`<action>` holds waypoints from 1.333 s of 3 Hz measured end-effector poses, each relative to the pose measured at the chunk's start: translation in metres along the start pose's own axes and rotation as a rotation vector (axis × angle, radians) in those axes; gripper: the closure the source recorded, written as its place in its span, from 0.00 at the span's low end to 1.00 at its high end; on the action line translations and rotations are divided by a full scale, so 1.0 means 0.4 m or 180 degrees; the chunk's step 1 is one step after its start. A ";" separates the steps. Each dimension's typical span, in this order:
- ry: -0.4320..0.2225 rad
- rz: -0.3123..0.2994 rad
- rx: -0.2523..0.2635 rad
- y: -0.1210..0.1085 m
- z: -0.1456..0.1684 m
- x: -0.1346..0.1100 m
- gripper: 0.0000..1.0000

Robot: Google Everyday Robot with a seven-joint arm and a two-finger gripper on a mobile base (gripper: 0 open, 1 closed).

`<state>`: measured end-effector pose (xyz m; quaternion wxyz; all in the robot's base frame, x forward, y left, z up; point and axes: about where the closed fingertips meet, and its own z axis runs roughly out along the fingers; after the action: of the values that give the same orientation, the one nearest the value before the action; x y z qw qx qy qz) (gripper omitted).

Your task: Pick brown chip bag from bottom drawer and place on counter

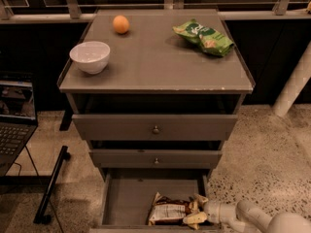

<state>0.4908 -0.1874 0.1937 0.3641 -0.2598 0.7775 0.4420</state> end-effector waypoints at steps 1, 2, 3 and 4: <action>0.0075 0.0054 0.0124 -0.011 0.013 0.031 0.18; 0.0075 0.0054 0.0124 -0.011 0.013 0.031 0.41; 0.0075 0.0054 0.0124 -0.011 0.013 0.031 0.65; 0.0075 0.0054 0.0123 -0.011 0.013 0.031 0.87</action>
Offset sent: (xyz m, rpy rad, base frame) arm -0.0026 0.0014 -0.0139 -0.0347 0.0228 -0.0251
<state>0.4881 -0.1859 0.1798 0.3561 -0.2512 0.7924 0.4269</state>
